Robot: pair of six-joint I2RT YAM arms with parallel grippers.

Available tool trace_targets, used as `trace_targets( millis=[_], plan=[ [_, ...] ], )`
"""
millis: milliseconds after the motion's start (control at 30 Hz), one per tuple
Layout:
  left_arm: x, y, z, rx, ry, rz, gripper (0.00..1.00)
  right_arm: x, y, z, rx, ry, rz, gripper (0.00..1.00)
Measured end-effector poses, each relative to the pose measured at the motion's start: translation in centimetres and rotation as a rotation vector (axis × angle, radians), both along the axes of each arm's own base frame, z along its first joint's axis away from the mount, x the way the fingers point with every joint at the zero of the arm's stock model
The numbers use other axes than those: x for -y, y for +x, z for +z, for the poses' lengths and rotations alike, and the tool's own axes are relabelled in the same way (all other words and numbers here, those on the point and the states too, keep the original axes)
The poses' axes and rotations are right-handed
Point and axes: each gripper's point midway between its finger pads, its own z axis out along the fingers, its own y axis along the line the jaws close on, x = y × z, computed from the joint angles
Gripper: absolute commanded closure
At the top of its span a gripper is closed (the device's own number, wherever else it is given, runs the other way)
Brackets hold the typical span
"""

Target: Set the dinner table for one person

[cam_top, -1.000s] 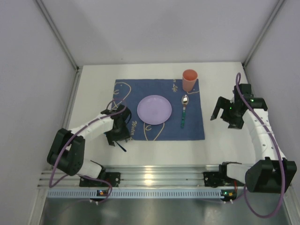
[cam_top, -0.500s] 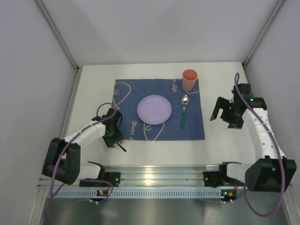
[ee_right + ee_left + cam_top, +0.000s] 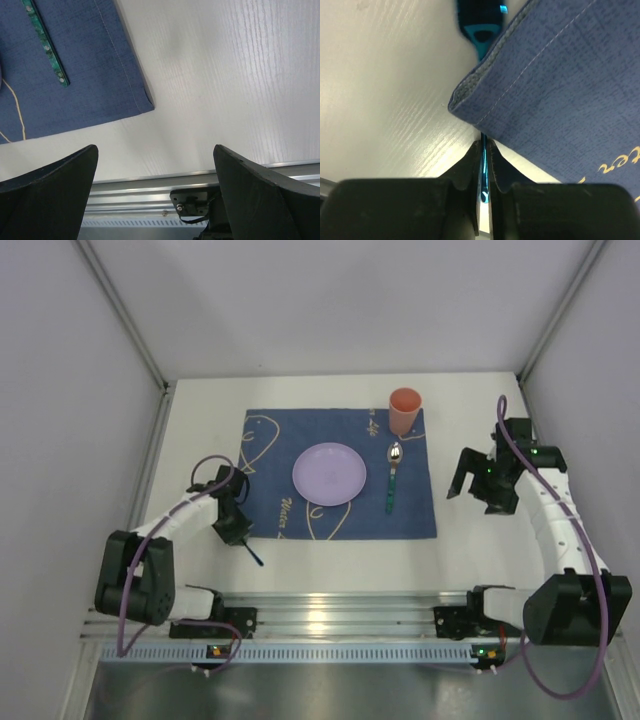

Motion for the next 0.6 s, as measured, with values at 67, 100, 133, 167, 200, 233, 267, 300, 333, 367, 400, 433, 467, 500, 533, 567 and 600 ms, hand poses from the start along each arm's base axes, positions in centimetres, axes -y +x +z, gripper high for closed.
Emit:
trace_targets(
  millis=[67, 100, 133, 167, 200, 233, 267, 300, 333, 367, 400, 433, 467, 500, 533, 567, 600],
  plan=[
    [-0.1, 0.3, -0.1, -0.021, 0.004, 0.013, 1.0, -0.1, 0.0, -0.1, -0.006, 0.001, 0.002, 0.0],
    [-0.2, 0.3, -0.1, -0.031, 0.007, 0.015, 1.0, -0.1, 0.0, -0.2, -0.009, 0.0, 0.004, 0.0],
    [-0.2, 0.4, -0.1, -0.039, 0.008, 0.018, 1.0, -0.1, 0.0, -0.2, -0.012, 0.001, 0.005, 0.0],
    [-0.2, 0.4, -0.1, -0.044, 0.008, 0.02, 1.0, -0.1, 0.0, -0.3, -0.015, 0.001, 0.006, 0.0],
    [-0.3, 0.5, -0.1, -0.046, 0.009, 0.023, 1.0, -0.2, 0.0, -0.4, -0.018, 0.001, 0.007, 0.0],
    [-0.4, 0.6, 0.0, -0.044, 0.007, 0.029, 1.0, -0.2, 0.0, -0.4, -0.019, 0.001, 0.007, 0.0],
    [-0.5, 0.6, 0.1, -0.043, 0.006, 0.035, 1.0, -0.2, 0.0, -0.4, -0.021, 0.001, 0.007, 0.0],
    [-0.7, 0.8, 0.4, -0.03, 0.004, 0.043, 1.0, -0.2, 0.0, -0.4, -0.021, 0.0, 0.007, 0.0],
    [-1.0, 0.8, 0.5, -0.023, 0.009, 0.054, 1.0, -0.2, 0.1, -0.3, -0.024, 0.001, 0.007, 0.0],
    [-1.4, 0.8, 0.5, -0.014, 0.023, 0.065, 1.0, -0.2, 0.2, -0.2, -0.022, 0.0, 0.007, 0.0],
    [-2.3, 0.7, 0.7, 0.0, 0.053, 0.084, 1.0, -0.2, 0.3, -0.1, -0.017, 0.0, 0.007, 0.0],
    [-3.1, 0.4, 0.9, 0.009, 0.076, 0.102, 1.0, -0.1, 0.4, 0.0, -0.014, 0.0, 0.007, 0.0],
    [-3.7, 0.1, 1.3, 0.014, 0.092, 0.118, 1.0, -0.1, 0.4, 0.1, -0.012, 0.0, 0.007, 0.0],
    [-4.3, 0.1, 1.9, 0.031, 0.107, 0.135, 1.0, -0.2, 0.5, 0.2, -0.009, 0.0, 0.007, 0.0],
    [-4.8, 0.2, 2.5, 0.049, 0.117, 0.151, 1.0, -0.1, 0.5, 0.2, -0.008, 0.0, 0.007, 0.0],
    [-5.2, 0.4, 3.1, 0.063, 0.127, 0.159, 1.0, -0.2, 0.4, 0.2, -0.01, 0.0, 0.007, 0.0],
    [-5.6, 0.8, 3.7, 0.076, 0.136, 0.165, 1.0, -0.2, 0.4, 0.2, -0.01, 0.0, 0.007, 0.0]
  ],
)
